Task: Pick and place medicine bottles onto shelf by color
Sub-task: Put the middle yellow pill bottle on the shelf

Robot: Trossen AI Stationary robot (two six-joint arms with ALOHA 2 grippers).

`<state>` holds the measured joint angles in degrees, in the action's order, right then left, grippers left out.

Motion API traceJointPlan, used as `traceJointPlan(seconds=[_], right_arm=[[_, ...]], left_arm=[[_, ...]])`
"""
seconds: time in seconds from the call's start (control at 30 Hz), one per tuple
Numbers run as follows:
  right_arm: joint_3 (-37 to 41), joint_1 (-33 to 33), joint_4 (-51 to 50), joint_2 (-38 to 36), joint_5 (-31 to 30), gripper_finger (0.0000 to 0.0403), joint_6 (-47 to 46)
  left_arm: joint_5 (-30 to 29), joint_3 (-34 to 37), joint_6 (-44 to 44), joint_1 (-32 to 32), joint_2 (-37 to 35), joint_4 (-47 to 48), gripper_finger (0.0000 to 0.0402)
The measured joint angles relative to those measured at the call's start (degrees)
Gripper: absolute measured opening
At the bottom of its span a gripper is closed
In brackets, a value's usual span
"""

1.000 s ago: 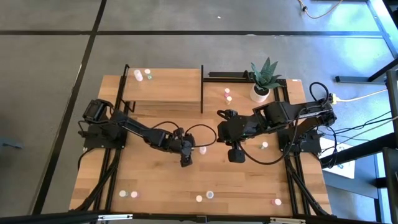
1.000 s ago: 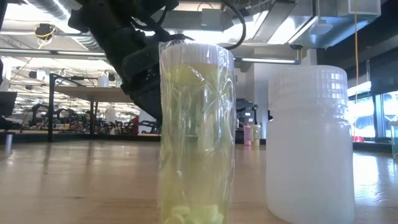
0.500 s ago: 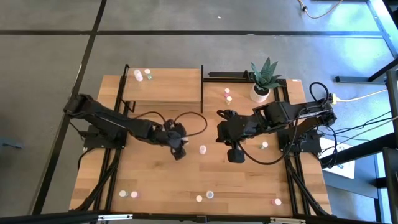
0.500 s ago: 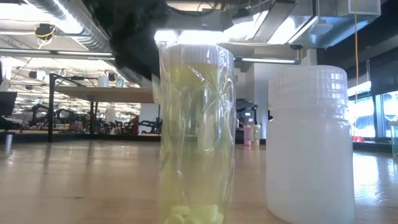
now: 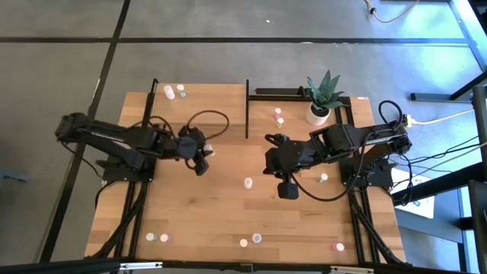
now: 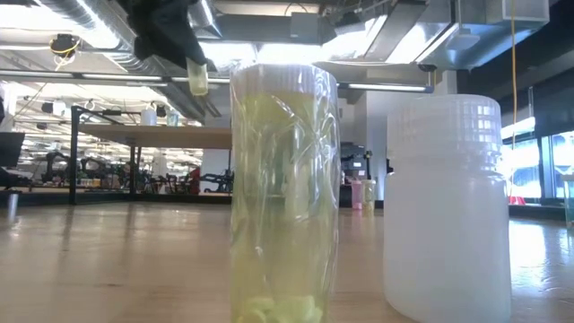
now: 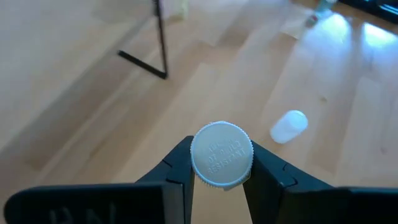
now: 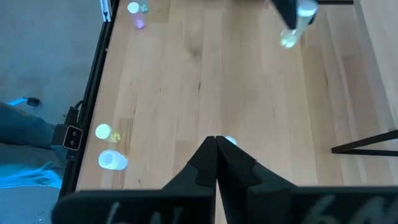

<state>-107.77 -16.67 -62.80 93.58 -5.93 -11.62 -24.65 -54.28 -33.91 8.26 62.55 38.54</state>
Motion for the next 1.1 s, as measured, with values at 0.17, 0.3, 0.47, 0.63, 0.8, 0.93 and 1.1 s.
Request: traceJointPlan(seconds=[0.17,0.3,0.47,0.63,0.8,0.93,1.1], right_arm=[[0.00,0.00,0.04,0.00,0.00,0.0008,-0.02],[-0.02,0.00,0.22,0.00,0.00,0.0008,-0.01],[-0.02,0.00,0.40,0.00,0.00,0.0008,-0.02],[-0.02,0.00,0.47,0.00,0.00,0.0008,-0.02],[-0.02,-0.01,0.46,0.00,0.00,0.0008,0.05],[-0.02,0.00,0.96,0.00,0.00,0.0008,1.52],[-0.02,0.03,5.18,0.00,-2.78,0.0008,3.92]], left_arm=[[-0.05,-4.75,4.00,-2.80,-1.49,5.91,0.0090],[-0.36,-11.26,7.42,-5.03,-1.01,10.37,0.0090],[-1.27,-20.58,7.59,-8.68,1.14,21.40,0.0090],[-4.23,-29.65,9.09,-12.43,5.10,29.56,0.0090],[-4.24,-34.45,12.03,-16.92,8.14,29.96,0.0090],[-4.29,-35.21,12.07,-21.69,9.52,30.08,0.0090],[-3.55,-35.21,12.05,-27.63,11.20,30.09,0.0090]])
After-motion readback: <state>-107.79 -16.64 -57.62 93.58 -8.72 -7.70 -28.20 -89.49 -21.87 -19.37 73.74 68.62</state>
